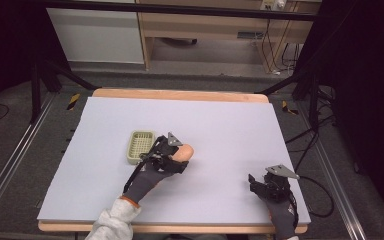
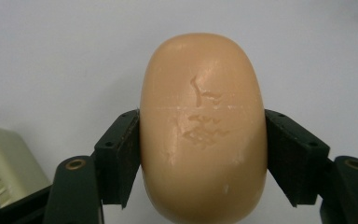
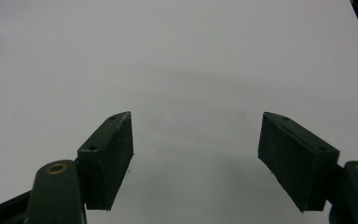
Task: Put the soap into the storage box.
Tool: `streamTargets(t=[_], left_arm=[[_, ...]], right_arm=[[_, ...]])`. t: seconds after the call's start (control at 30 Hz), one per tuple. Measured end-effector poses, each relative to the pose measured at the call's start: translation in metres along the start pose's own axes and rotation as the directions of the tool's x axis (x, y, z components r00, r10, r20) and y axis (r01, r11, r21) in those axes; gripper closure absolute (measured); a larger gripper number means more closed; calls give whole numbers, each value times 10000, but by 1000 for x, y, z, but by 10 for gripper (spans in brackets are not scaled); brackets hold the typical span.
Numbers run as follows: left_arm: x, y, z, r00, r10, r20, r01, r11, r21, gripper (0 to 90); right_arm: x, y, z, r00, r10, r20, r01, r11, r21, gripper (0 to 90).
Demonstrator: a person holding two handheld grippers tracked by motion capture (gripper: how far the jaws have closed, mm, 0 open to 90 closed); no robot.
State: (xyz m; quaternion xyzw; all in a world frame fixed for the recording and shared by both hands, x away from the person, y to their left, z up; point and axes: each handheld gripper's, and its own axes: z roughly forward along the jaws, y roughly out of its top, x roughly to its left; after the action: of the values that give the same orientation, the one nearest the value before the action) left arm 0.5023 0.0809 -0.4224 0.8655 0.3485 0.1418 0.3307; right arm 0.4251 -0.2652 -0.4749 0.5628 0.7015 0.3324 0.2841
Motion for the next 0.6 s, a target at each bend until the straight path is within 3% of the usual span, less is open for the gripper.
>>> streamTargets(t=[0.6], left_arm=[[23,-20,-31,9985,-382,-387,366,9985,-406,317]], right_arm=[[0,0,0,10000,4,-11,-4,10000,23,264]])
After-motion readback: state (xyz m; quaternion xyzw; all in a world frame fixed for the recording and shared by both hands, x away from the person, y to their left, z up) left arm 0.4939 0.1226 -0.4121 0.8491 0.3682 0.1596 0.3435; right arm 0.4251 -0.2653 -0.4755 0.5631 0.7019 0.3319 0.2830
